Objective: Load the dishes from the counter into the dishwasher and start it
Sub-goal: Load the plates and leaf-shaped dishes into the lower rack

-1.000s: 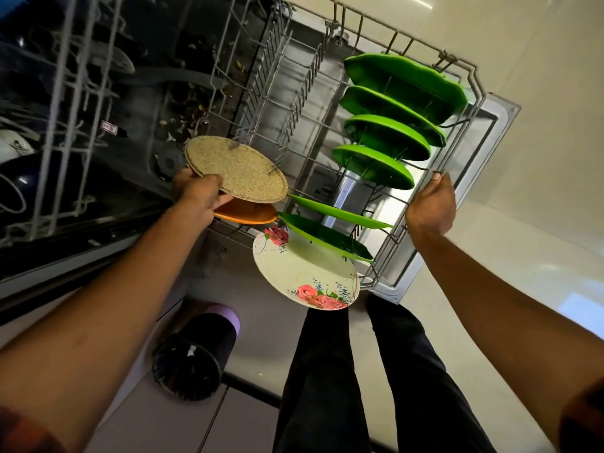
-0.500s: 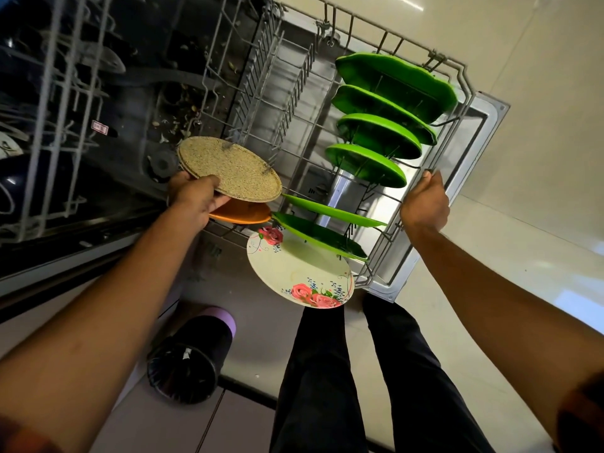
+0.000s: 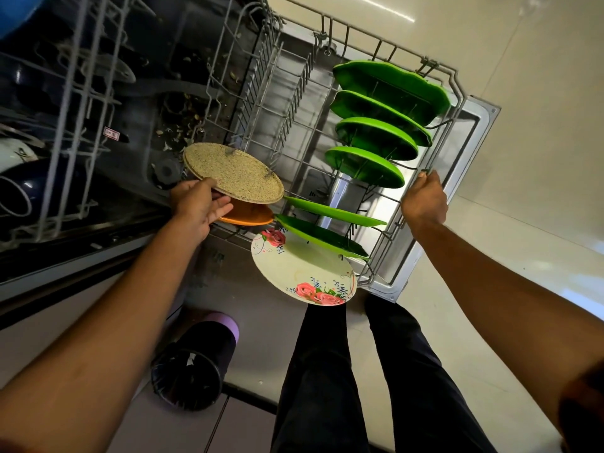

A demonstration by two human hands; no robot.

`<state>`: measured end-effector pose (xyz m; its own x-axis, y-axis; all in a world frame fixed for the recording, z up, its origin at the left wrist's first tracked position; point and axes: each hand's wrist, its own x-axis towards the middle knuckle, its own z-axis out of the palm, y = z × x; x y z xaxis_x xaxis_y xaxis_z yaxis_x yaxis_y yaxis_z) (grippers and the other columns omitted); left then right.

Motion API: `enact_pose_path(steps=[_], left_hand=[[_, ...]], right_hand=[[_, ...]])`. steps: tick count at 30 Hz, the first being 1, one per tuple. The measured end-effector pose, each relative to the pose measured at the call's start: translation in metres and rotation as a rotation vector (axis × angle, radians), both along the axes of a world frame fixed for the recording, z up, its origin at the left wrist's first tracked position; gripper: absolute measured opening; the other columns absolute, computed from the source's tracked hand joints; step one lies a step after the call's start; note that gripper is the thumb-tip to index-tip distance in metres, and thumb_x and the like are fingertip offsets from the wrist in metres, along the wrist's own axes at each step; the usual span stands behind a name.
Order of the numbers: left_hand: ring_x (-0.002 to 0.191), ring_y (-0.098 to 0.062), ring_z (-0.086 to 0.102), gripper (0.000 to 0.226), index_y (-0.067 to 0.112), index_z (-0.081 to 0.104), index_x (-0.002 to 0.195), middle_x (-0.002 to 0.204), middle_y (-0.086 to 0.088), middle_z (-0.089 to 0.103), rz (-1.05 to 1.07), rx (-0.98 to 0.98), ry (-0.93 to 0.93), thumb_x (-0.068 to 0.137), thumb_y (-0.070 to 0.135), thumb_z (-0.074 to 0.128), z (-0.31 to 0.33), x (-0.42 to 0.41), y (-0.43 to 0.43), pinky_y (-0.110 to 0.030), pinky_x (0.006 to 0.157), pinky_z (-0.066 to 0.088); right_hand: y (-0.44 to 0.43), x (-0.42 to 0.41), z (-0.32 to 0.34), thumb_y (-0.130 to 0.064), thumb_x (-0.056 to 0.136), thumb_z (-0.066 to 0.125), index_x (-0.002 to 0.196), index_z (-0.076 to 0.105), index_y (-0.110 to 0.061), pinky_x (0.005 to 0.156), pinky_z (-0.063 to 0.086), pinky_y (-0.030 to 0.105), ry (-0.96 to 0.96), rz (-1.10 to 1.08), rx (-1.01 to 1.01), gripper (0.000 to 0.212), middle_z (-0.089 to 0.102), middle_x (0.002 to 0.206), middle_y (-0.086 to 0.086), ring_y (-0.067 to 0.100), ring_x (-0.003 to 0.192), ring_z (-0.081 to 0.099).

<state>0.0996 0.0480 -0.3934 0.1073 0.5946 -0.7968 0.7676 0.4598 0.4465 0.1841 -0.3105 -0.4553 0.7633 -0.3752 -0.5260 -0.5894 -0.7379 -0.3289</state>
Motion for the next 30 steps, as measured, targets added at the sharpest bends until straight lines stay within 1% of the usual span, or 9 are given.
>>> enact_pose_path(steps=[2,5,7,9,12,17,20,24,30], left_hand=[[0.08,-0.02,0.072,0.02,0.007,0.059,0.117,0.085,-0.009,0.064,-0.056,0.025,-0.002,0.099,0.016,0.058,0.004,-0.004,0.001,-0.031,0.061,0.062],[0.078,-0.019,0.069,0.017,0.01,0.058,0.116,0.084,-0.007,0.061,-0.087,0.032,-0.006,0.1,0.016,0.057,0.012,-0.011,0.003,-0.037,0.069,0.061],[0.078,-0.018,0.068,0.013,0.012,0.056,0.113,0.084,-0.007,0.061,-0.087,0.012,-0.021,0.101,0.016,0.055,0.021,-0.017,0.003,-0.037,0.07,0.06],[0.081,-0.016,0.068,0.009,0.015,0.057,0.11,0.087,-0.006,0.063,-0.114,0.013,-0.029,0.101,0.017,0.054,0.029,-0.022,0.002,-0.034,0.069,0.059],[0.083,-0.015,0.069,0.007,0.02,0.059,0.098,0.089,-0.004,0.066,-0.13,0.014,-0.063,0.102,0.019,0.053,0.044,-0.034,-0.002,-0.034,0.074,0.059],[0.078,-0.011,0.067,0.012,0.024,0.058,0.093,0.086,-0.002,0.065,-0.128,0.026,-0.096,0.102,0.021,0.052,0.071,-0.065,-0.015,-0.031,0.073,0.057],[0.077,-0.012,0.065,0.013,0.025,0.058,0.092,0.086,-0.002,0.065,-0.097,0.057,-0.117,0.102,0.02,0.052,0.091,-0.094,-0.021,-0.028,0.068,0.055],[0.075,-0.012,0.065,0.014,0.026,0.059,0.091,0.088,-0.005,0.066,-0.058,0.106,-0.121,0.102,0.019,0.054,0.121,-0.145,-0.026,-0.028,0.066,0.053],[0.079,-0.02,0.066,0.016,0.021,0.06,0.09,0.088,-0.009,0.068,-0.015,0.259,-0.207,0.1,0.01,0.056,0.199,-0.243,-0.034,-0.034,0.074,0.054]], right_hand=[[0.0,0.0,0.006,-0.032,0.109,0.03,0.124,0.052,-0.011,0.076,0.038,0.033,0.045,-0.001,0.032,0.034,0.064,0.105,0.012,0.03,0.09,0.057],[0.0,-0.002,0.018,-0.029,0.105,0.043,0.125,0.058,-0.013,0.083,0.044,0.034,0.139,-0.032,0.057,0.03,0.066,0.119,0.014,0.034,0.103,0.062],[0.0,-0.009,0.029,-0.028,0.101,0.049,0.123,0.06,-0.014,0.084,0.045,0.033,0.178,-0.031,0.071,0.029,0.067,0.119,0.013,0.031,0.1,0.061],[0.002,-0.02,0.042,-0.03,0.099,0.054,0.126,0.06,-0.014,0.086,0.045,0.033,0.208,0.001,0.057,0.033,0.067,0.121,0.012,0.033,0.104,0.063],[0.002,-0.039,0.062,-0.036,0.097,0.057,0.135,0.056,-0.015,0.096,0.048,0.038,0.224,0.044,0.053,0.044,0.065,0.129,0.011,0.034,0.116,0.062],[0.003,-0.063,0.09,-0.038,0.091,0.059,0.105,0.072,-0.015,0.086,0.049,0.036,0.229,0.126,0.063,0.03,0.073,0.108,0.012,0.036,0.103,0.066],[0.014,-0.074,0.112,-0.037,0.09,0.061,0.101,0.074,-0.018,0.088,0.051,0.037,0.223,0.166,0.08,0.025,0.073,0.104,0.011,0.036,0.103,0.067],[0.036,-0.088,0.147,-0.038,0.092,0.061,0.096,0.072,-0.022,0.081,0.052,0.033,0.189,0.258,0.149,0.019,0.07,0.091,0.007,0.031,0.096,0.067],[0.092,-0.129,0.215,-0.045,0.089,0.064,0.088,0.072,-0.023,0.081,0.052,0.034,0.11,0.477,0.287,0.024,0.075,0.093,0.005,0.03,0.095,0.068]])
